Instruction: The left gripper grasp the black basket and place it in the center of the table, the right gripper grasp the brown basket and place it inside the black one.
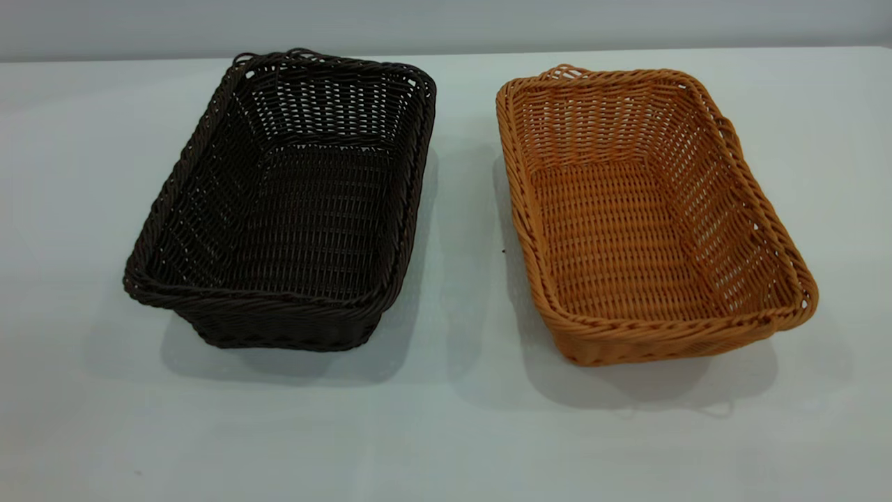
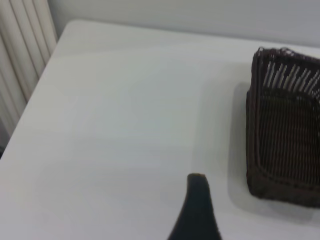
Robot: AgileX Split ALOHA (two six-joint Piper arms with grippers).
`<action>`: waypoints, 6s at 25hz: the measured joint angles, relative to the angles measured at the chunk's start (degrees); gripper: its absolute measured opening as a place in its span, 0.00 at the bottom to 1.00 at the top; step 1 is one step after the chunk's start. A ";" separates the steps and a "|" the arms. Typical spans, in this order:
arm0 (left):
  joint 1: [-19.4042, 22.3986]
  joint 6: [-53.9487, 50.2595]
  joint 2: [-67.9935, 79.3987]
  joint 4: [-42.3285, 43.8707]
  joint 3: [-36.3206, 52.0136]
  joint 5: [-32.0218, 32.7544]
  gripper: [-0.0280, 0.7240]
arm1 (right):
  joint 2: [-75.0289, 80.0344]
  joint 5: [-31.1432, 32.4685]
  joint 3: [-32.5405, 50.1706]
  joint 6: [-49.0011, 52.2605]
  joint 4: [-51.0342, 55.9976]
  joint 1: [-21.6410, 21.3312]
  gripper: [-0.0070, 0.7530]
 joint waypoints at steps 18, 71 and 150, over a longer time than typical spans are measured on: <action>0.00 2.86 55.69 -0.05 -9.39 -16.00 0.76 | 60.04 -23.73 -0.60 -24.91 29.65 0.00 0.71; -11.42 10.44 118.96 -8.85 -42.53 -28.36 0.76 | 128.36 -28.66 -14.13 -30.88 97.92 11.39 0.61; -24.14 36.59 107.69 22.83 -32.71 -75.71 0.65 | 110.27 -17.10 -27.05 -36.43 78.16 -9.56 0.17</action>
